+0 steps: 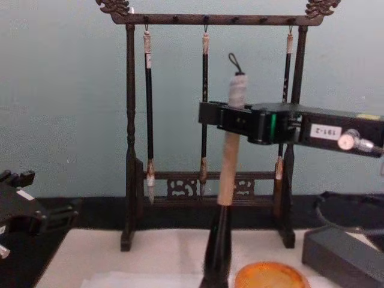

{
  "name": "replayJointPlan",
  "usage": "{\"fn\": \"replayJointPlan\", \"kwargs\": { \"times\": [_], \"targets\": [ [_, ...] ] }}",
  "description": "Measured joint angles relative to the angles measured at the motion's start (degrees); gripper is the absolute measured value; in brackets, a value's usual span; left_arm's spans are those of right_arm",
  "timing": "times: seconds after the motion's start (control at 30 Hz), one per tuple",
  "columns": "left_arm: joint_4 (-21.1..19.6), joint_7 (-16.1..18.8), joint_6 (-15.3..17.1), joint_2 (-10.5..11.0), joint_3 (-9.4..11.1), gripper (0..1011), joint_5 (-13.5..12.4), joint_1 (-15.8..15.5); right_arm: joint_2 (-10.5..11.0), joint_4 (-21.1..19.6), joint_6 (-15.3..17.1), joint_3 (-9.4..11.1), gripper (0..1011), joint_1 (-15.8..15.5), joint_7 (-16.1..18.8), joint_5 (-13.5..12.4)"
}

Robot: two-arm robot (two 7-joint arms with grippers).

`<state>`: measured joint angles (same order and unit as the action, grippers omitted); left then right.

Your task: Pick up the brush from the inkstone, write on the paper, then place the brush back to its original position.

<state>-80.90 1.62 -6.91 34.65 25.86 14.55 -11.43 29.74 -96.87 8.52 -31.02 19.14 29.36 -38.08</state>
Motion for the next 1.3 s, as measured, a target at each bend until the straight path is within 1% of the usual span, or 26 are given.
{"fn": "replayJointPlan", "kwargs": {
  "times": [0.17,0.4,0.63,0.93,1.3],
  "targets": [
    [0.0,0.0,0.0,0.0,0.0,1010,0.0,0.0,-0.42,0.12,-0.04,-0.91,152,0.33,0.64,-0.44],
    [0.0,0.0,0.0,0.0,0.0,1010,0.0,0.0,-0.61,1.1,0.21,-2.13,152,0.88,0.95,-0.21],
    [0.0,0.0,0.0,0.0,0.0,1010,0.0,0.0,-0.67,2.34,0.42,-2.41,152,1.2,0.79,0.13],
    [0.0,0.0,0.0,0.0,0.0,1010,0.0,0.0,-0.74,3.99,0.23,-1.97,152,1.51,-0.04,0.85],
    [0.0,0.0,0.0,0.0,0.0,1010,0.0,0.0,-1.25,5.68,-0.33,-0.66,152,1.83,-1.23,2.1]
  ]
}}
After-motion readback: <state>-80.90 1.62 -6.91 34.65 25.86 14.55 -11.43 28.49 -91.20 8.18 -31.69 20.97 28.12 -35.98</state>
